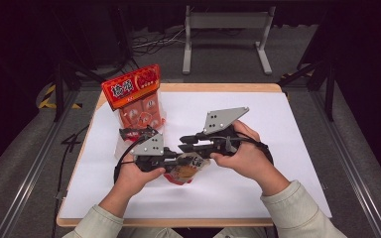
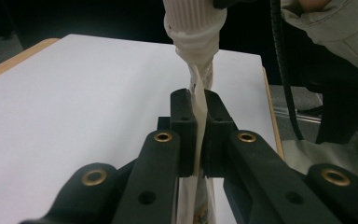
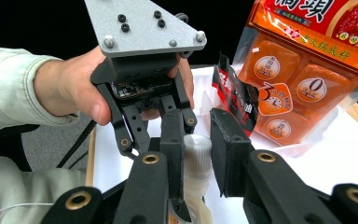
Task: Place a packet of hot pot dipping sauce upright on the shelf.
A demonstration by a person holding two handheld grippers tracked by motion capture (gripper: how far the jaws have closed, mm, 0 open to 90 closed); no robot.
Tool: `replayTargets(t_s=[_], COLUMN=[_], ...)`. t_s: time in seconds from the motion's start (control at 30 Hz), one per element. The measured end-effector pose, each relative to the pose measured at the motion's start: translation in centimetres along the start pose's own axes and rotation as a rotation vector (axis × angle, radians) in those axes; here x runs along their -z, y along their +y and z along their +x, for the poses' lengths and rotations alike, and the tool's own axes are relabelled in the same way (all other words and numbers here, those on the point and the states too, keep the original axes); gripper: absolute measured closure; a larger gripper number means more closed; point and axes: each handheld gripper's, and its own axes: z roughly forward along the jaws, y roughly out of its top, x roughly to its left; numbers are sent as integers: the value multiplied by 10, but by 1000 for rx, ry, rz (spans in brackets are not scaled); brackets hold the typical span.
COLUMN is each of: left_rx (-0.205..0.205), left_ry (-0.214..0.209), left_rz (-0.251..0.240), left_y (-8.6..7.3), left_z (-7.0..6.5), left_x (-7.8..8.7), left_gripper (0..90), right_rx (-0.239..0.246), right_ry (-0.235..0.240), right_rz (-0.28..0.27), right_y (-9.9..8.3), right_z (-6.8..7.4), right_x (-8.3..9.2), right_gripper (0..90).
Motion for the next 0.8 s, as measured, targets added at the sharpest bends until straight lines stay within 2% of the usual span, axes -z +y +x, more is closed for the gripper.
replayTargets(t_s=[0.07,0.27,0.47,0.57,0.8], left_rx=[12,10,20,29,40], left_ry=[0,7,19,33,58], left_rz=[-12,2,-14,-34,-72], left_y=[0,1,0,0,0], left_z=[0,0,2,3,7], left_x=[1,2,7,12,24], left_gripper=[867,879,882,882,883], right_rx=[2,-2,-27,-50,-66], right_ry=[4,8,0,-19,-67], right_rz=[-12,-18,-61,-103,-124], right_y=[0,-1,-5,-8,-21], right_z=[1,1,-1,-3,-3], right_x=[1,1,5,13,23], right_gripper=[761,750,665,604,572])
